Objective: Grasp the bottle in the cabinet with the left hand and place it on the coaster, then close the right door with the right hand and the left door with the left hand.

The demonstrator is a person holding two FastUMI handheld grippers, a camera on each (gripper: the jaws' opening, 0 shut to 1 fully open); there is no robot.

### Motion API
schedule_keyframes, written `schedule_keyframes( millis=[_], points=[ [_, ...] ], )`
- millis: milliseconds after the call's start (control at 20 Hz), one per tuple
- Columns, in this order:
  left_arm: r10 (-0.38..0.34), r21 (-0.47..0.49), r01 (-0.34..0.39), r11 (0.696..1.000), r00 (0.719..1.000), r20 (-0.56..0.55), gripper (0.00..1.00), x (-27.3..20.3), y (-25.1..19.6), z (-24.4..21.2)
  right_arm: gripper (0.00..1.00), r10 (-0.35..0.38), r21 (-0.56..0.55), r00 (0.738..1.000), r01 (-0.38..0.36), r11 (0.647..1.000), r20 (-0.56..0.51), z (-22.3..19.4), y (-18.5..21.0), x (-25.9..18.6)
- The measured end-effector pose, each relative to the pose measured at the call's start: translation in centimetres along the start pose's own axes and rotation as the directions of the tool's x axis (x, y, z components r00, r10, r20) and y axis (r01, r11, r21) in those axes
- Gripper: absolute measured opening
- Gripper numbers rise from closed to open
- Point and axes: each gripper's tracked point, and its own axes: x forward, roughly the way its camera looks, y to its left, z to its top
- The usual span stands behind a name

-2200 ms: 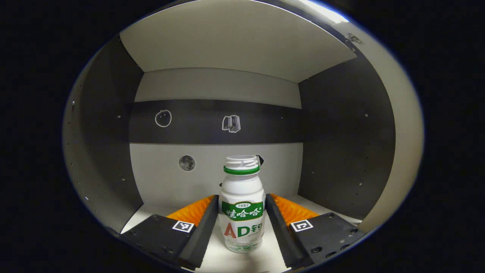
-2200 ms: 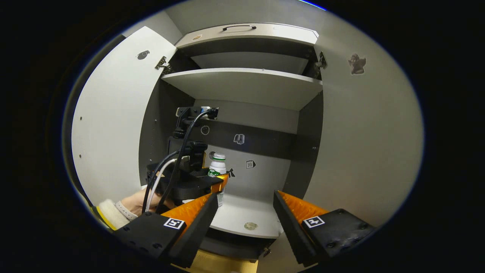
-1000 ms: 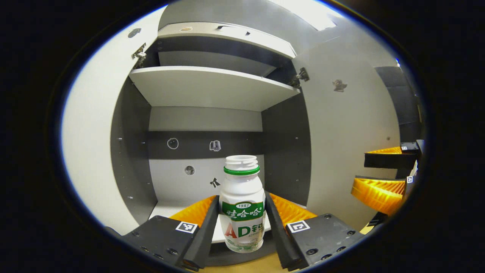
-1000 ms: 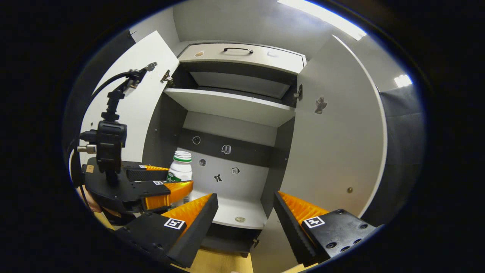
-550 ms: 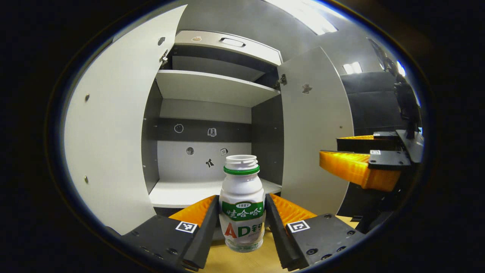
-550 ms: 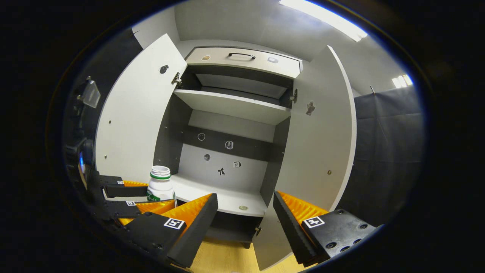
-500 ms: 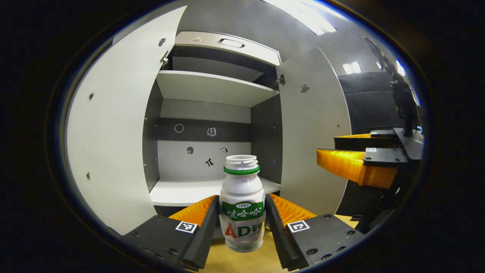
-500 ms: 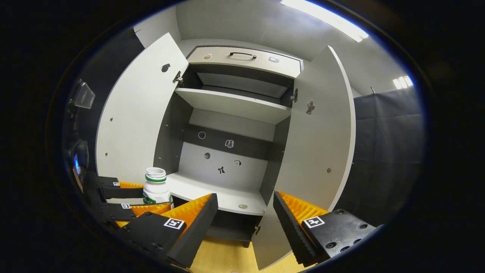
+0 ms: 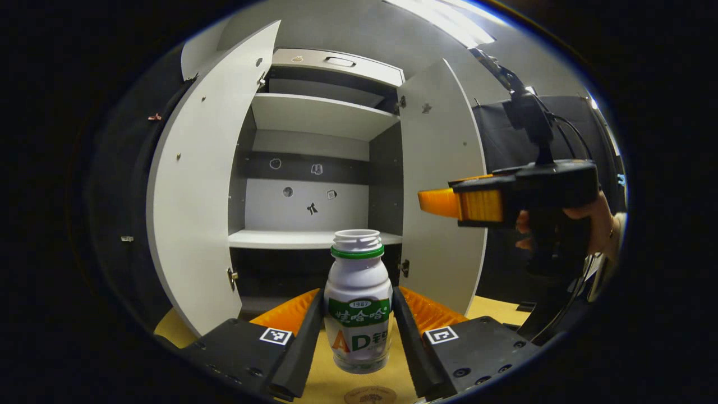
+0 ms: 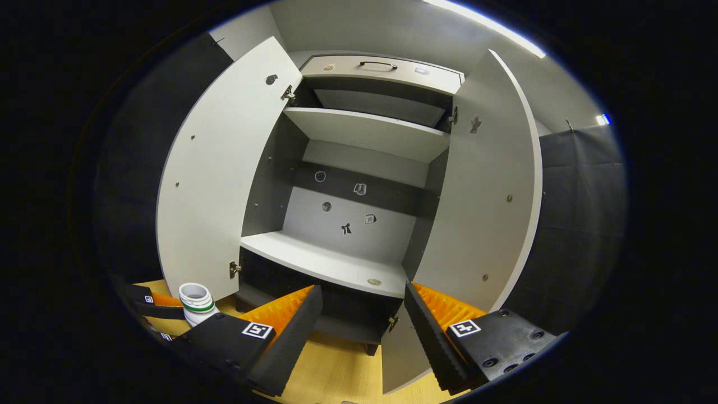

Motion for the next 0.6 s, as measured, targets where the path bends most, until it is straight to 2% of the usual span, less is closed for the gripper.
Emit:
schedule_keyframes(
  millis=[200,400,600],
  points=[
    [0.05,-0.046,-0.051,0.998,0.998,-0.025,0.72,-0.9,-1.4,-5.6,0.98,0.028,0.002,0.999,-0.028,1.0,-0.026,-3.9,0.1,-1.0],
    [0.112,-0.039,-0.113,0.993,0.993,-0.028,0.71,-1.0,-1.1,-9.8,0.98,0.038,0.006,0.998,-0.038,0.999,-0.048,-7.3,0.1,-1.7],
    [0.125,-0.041,-0.127,0.991,0.991,-0.052,0.71,-1.0,-1.1,-13.0,0.98,0.063,0.005,0.995,-0.063,0.998,-0.08,-10.2,0.2,-1.9]
  ],
)
